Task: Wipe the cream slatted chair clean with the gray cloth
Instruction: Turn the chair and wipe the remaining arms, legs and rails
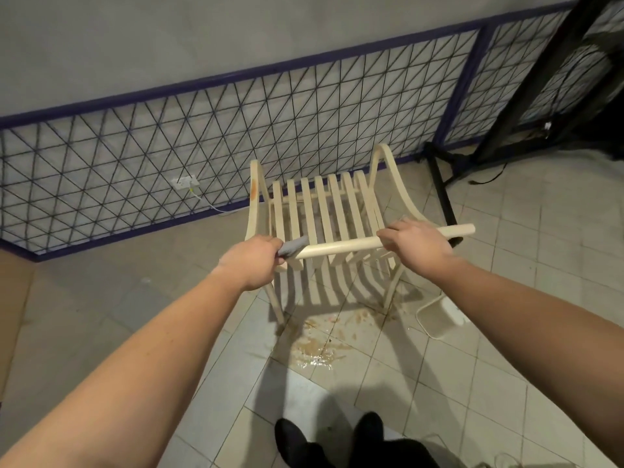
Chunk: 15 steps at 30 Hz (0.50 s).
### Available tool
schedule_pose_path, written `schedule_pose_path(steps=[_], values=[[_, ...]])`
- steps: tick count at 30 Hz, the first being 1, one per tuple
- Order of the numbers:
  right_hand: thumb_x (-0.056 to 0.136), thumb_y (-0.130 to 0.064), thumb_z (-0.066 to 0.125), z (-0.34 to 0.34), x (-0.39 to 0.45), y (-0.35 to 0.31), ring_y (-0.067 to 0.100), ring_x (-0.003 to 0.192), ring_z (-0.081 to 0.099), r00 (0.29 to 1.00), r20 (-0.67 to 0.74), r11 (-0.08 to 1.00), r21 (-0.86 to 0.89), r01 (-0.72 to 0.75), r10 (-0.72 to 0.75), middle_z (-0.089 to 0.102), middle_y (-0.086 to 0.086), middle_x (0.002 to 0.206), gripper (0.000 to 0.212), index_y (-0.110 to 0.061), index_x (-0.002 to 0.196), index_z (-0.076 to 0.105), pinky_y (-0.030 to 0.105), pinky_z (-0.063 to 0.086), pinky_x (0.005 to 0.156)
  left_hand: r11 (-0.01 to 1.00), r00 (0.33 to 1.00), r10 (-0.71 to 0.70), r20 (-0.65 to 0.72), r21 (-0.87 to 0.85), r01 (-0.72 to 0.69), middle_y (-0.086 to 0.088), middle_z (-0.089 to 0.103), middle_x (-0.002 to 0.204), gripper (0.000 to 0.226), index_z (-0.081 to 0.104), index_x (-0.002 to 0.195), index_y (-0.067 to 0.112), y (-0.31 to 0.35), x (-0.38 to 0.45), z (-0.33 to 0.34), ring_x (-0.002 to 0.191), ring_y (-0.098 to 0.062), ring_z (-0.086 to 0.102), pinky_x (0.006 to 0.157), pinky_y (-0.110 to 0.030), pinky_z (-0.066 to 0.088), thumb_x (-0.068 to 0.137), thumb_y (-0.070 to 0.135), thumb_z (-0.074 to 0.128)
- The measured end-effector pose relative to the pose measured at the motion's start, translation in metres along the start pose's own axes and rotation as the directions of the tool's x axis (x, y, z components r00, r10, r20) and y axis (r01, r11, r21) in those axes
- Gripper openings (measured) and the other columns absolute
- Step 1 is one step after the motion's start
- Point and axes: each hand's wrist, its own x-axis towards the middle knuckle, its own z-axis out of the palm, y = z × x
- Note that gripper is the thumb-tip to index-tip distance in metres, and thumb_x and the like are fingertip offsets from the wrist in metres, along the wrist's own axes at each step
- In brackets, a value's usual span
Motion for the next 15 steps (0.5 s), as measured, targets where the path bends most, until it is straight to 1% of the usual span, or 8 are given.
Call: schedule_pose_path(steps=[1,3,5,7,10,12,14,15], values=[[0.088,-0.011,0.066,0.001,0.001,-0.001,0.017,0.091,0.052,1.0,0.0,1.0,-0.012,-0.02,0.02,0.059,-0.008,0.096,0.021,-0.029,0.097,0.059,0.034,0.048,0.076,0.999,1.0,-0.018,0.005,-0.035,0.019,0.0,0.056,0.105,0.018,0.057,0.112,0.02,0.0,-0.001,0.001,0.094,-0.022,0.055,0.076,-0.037,0.046,0.101,0.032,0.05],[0.086,-0.006,0.064,0.001,0.0,-0.004,0.018,0.095,0.053,1.0,0.007,0.999,-0.044,-0.028,0.028,0.058,-0.006,0.1,0.026,-0.028,0.099,0.058,0.035,0.048,0.081,0.993,0.999,-0.052,0.016,-0.105,0.053,-0.002,0.058,0.105,0.015,0.058,0.108,0.019,0.003,-0.004,0.002,0.095,-0.023,0.057,0.08,-0.039,0.049,0.099,0.03,0.053],[0.084,-0.005,0.063,0.001,-0.002,-0.003,0.02,0.102,0.054,1.0,-0.004,0.997,-0.079,-0.011,0.011,0.058,-0.003,0.105,0.028,-0.023,0.105,0.058,0.036,0.048,0.086,0.985,0.996,-0.082,0.024,-0.151,0.085,-0.005,0.06,0.104,0.013,0.056,0.104,0.017,0.011,-0.008,0.005,0.092,-0.024,0.057,0.08,-0.039,0.05,0.097,0.027,0.056],[0.084,-0.003,0.062,0.005,-0.006,0.003,0.021,0.106,0.053,1.0,-0.024,0.995,-0.097,0.004,-0.006,0.059,-0.002,0.11,0.031,-0.021,0.109,0.058,0.036,0.045,0.087,0.976,0.994,-0.108,0.02,-0.188,0.109,-0.007,0.06,0.104,0.013,0.056,0.104,0.015,0.021,-0.013,0.012,0.09,-0.025,0.057,0.081,-0.042,0.052,0.096,0.025,0.057],[0.084,-0.003,0.061,0.006,-0.009,0.02,0.02,0.107,0.053,1.0,0.0,0.998,-0.066,0.008,-0.008,0.059,-0.003,0.112,0.033,-0.023,0.111,0.06,0.036,0.045,0.09,0.965,0.992,-0.124,-0.016,-0.234,0.117,-0.005,0.058,0.101,0.013,0.057,0.104,0.015,0.038,-0.023,0.019,0.09,-0.025,0.056,0.081,-0.042,0.05,0.098,0.027,0.056],[0.086,-0.006,0.062,-0.001,-0.009,0.029,0.018,0.106,0.052,0.999,0.042,1.0,-0.007,0.017,-0.017,0.06,-0.003,0.113,0.033,-0.024,0.113,0.061,0.034,0.046,0.092,0.956,0.989,-0.13,-0.072,-0.274,0.105,-0.001,0.058,0.101,0.013,0.058,0.105,0.018,0.048,-0.031,0.021,0.091,-0.023,0.057,0.081,-0.041,0.05,0.097,0.029,0.057],[0.09,-0.015,0.063,-0.015,-0.009,0.022,0.015,0.111,0.052,0.994,0.064,0.986,0.146,0.075,-0.085,0.058,-0.005,0.122,0.039,-0.026,0.127,0.057,0.033,0.045,0.097,0.943,0.982,-0.144,-0.119,-0.316,0.1,0.001,0.06,0.105,0.019,0.06,0.113,0.02,0.057,-0.041,0.024,0.096,-0.021,0.057,0.083,-0.039,0.05,0.096,0.028,0.059],[0.093,-0.021,0.062,-0.022,-0.01,0.009,0.014,0.117,0.051,0.988,0.057,0.961,0.244,0.128,-0.145,0.055,-0.006,0.129,0.045,-0.027,0.137,0.052,0.033,0.044,0.102,0.933,0.978,-0.161,-0.134,-0.343,0.107,0.001,0.061,0.11,0.025,0.059,0.12,0.021,0.06,-0.045,0.026,0.099,-0.021,0.057,0.086,-0.04,0.05,0.096,0.029,0.059]])
